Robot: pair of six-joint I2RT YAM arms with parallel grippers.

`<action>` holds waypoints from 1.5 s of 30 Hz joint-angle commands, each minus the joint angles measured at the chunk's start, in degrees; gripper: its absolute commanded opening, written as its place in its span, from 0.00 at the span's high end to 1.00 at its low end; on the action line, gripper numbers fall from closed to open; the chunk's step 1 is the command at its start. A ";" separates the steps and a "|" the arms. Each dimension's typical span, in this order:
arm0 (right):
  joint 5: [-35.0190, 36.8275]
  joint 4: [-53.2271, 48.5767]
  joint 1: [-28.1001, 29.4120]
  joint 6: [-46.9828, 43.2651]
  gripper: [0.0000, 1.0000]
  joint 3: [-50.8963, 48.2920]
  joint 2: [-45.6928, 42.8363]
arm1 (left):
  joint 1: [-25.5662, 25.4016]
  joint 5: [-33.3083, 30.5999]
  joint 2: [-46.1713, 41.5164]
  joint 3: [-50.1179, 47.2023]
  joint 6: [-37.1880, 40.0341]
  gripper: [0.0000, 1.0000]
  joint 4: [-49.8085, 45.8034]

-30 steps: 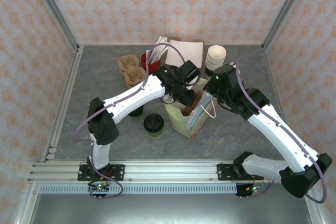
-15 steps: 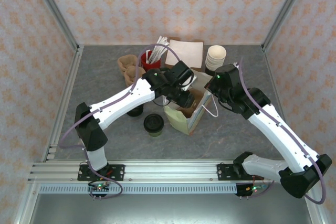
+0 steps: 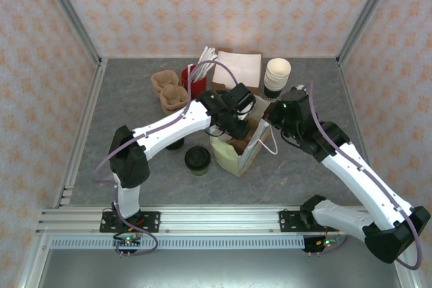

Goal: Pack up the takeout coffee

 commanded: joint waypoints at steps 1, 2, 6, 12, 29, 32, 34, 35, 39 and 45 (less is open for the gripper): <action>-0.51 3.23 -0.17 -1.16 1.00 -0.88 -1.27 | 0.00 -2.82 2.27 1.43 0.50 0.73 0.17; -0.51 3.35 -0.12 -1.19 1.00 -1.06 -1.26 | 0.03 -2.86 2.77 1.44 0.63 0.74 0.17; -0.63 3.19 -0.25 -0.96 1.00 -1.02 -0.87 | 0.11 -4.07 3.98 0.88 1.38 0.75 -0.21; -1.24 1.63 -1.35 -1.25 1.00 0.54 -0.13 | 0.08 -4.94 5.11 -0.72 2.44 0.73 0.40; -6.56 -3.94 -4.30 -4.21 1.00 1.18 1.28 | -0.08 0.32 9.20 -0.70 4.42 0.71 1.77; -7.32 -3.75 -4.49 -4.54 1.00 1.05 1.33 | -0.06 -0.24 8.99 1.72 4.02 0.70 -0.29; -7.95 -2.56 -4.71 -4.64 1.00 1.38 1.60 | -0.05 -0.64 8.57 3.97 4.06 0.68 -1.56; -8.10 -1.91 -4.90 -4.71 1.00 1.63 1.91 | 0.14 -0.42 8.29 5.08 3.78 0.65 -2.08; -9.14 2.97 -5.34 -4.54 1.00 1.72 2.78 | 0.19 2.29 7.87 9.21 2.19 0.60 -3.00; -10.70 10.10 -6.92 -5.45 1.00 1.29 3.75 | 0.16 1.49 7.16 9.37 0.55 0.60 -2.52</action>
